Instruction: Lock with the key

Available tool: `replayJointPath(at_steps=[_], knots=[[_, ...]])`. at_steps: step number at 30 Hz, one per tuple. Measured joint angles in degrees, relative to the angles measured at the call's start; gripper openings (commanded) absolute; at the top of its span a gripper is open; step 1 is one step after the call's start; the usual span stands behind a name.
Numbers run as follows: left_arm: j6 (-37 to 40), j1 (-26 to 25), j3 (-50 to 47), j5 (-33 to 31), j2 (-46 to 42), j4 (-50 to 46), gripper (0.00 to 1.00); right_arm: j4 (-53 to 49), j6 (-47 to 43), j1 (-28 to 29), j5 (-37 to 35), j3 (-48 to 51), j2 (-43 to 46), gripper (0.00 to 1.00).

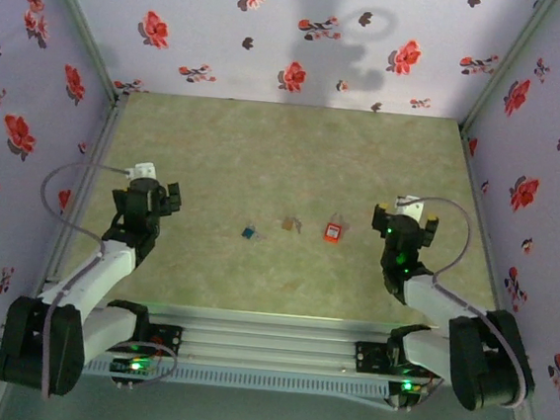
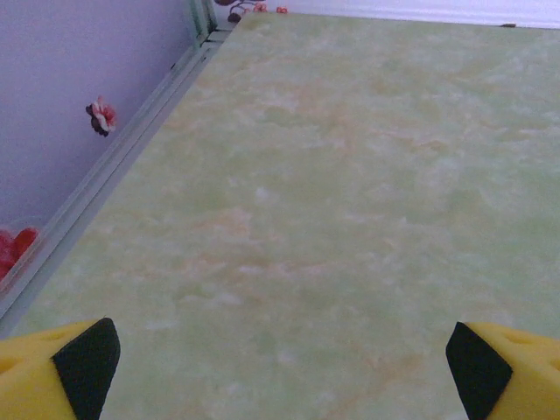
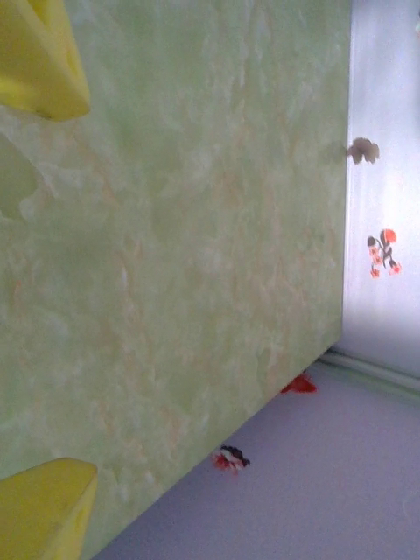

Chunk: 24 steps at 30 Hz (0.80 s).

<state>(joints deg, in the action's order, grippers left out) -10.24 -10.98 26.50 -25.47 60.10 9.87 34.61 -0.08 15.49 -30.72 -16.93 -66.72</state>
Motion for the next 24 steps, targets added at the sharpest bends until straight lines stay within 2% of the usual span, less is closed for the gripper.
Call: replayJointPath(at_steps=[8, 16, 18, 20, 24], knots=[[4.3, 0.0, -4.2, 0.0, 9.0, 16.0, 1.00, 9.5, -0.7, -2.6, 3.8, 0.6, -6.7, 0.99], [9.6, 0.5, -4.2, 0.0, 20.1, 27.1, 1.00, 21.8, -2.3, -3.5, 3.9, 1.4, -19.3, 0.99], [10.0, 1.8, -4.2, 0.0, 22.1, 30.4, 1.00, 21.0, -1.8, -5.0, 4.9, 1.3, -19.3, 0.99], [10.0, 3.5, -4.1, 0.0, 24.2, 33.0, 1.00, 20.3, -0.8, -8.3, 8.8, 0.3, -19.4, 0.99], [8.9, 7.4, -4.1, 3.4, 26.5, 35.5, 1.00, 21.0, 0.7, -12.2, 14.0, -1.7, -22.5, 0.99]])
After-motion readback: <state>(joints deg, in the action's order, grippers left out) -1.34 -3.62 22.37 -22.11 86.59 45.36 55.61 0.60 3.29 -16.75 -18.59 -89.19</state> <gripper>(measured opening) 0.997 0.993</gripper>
